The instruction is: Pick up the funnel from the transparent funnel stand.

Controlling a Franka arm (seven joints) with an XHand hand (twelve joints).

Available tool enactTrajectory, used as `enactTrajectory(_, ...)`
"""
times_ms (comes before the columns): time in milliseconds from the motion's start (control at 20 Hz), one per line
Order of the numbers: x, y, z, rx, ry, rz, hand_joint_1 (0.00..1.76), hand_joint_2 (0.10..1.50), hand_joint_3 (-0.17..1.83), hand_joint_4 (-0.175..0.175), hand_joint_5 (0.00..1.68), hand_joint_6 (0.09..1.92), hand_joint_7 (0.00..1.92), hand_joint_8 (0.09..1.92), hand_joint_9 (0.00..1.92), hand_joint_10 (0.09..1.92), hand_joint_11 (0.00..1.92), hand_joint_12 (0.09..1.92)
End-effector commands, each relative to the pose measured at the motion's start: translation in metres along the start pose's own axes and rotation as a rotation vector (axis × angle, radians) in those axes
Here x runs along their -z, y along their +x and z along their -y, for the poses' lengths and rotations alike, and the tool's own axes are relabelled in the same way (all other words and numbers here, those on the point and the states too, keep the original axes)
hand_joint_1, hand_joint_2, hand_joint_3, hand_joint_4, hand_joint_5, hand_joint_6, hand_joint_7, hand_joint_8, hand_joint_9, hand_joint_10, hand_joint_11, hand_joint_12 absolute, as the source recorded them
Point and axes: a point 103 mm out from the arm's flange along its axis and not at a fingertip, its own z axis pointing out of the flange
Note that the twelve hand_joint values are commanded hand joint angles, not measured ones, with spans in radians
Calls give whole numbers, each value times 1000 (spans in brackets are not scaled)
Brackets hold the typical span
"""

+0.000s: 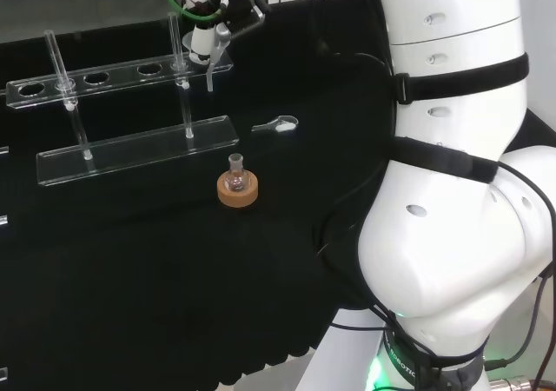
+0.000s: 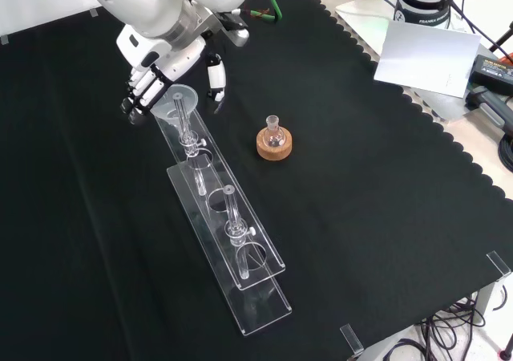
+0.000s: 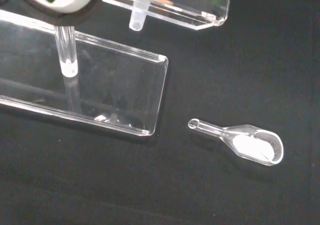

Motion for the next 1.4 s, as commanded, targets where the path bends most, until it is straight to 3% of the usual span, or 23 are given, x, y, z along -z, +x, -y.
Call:
enactTrajectory(50,-3,-2,-6,-5,20,-5,789,590,541,84,150,87,59,376,243,826,442,1478)
enactTrajectory(250,-6,-4,-11,0,31,-11,770,601,552,80,195,87,50,583,303,815,457,1477)
enactTrajectory(650,-4,-6,-14,-1,30,-7,757,613,552,74,255,87,91,648,356,782,475,1469)
enactTrajectory(900,-1,-7,-14,-34,-5,47,740,660,541,50,444,87,305,677,572,644,476,1459)
enactTrajectory(1000,2,-4,-11,-55,-82,68,743,709,541,43,564,87,399,671,651,600,483,1445)
enactTrajectory(1150,15,-4,-4,-97,-173,127,792,794,544,45,781,299,579,634,795,504,524,1395)
enactTrajectory(1250,27,-2,5,-106,-176,153,819,821,552,46,799,458,645,619,863,456,551,1371)
enactTrajectory(1400,45,-3,21,-116,-187,169,835,834,559,49,809,557,678,617,897,434,553,1357)
